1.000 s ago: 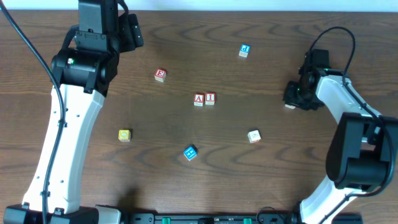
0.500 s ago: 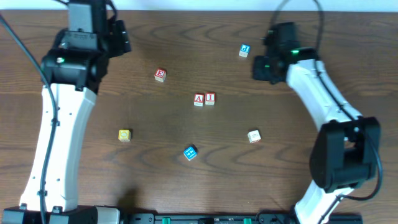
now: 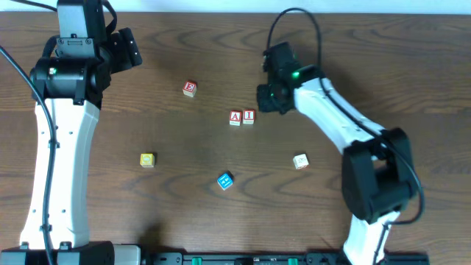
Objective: Spell out Ai2
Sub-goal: 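Carry the 2 block with the right gripper to right of the I block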
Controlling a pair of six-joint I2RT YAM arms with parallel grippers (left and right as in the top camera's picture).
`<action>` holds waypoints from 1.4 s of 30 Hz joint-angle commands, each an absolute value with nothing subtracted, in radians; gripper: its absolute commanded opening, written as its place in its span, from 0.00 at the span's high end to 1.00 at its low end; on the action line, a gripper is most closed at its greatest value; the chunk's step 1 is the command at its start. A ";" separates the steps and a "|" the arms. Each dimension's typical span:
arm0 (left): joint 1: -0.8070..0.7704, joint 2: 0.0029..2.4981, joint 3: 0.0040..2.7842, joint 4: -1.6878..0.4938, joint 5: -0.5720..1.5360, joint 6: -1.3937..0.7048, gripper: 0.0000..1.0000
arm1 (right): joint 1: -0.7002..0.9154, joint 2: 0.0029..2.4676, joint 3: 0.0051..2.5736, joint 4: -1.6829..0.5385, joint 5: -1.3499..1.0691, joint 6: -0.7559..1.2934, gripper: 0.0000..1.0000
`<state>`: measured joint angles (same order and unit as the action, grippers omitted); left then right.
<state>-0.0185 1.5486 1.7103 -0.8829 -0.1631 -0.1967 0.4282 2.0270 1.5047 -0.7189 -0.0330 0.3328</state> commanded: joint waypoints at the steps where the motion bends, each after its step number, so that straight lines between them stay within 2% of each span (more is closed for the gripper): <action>1: -0.017 1.550 1.698 -0.887 -0.156 -0.183 0.05 | 0.463 2.043 1.517 -0.720 -0.027 0.355 0.99; 22: -0.017 1.551 1.689 -0.878 -0.156 -0.183 0.05 | 0.486 2.048 1.517 -0.759 0.025 0.363 0.99; 42: -0.017 1.551 1.689 -0.878 -0.156 -0.183 0.05 | 0.492 2.048 1.517 -0.801 -0.035 0.389 0.99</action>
<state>-0.0185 1.5486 1.6993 -0.8787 -0.1604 -0.1967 0.4789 2.0514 1.5047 -0.7963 -0.0269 0.3748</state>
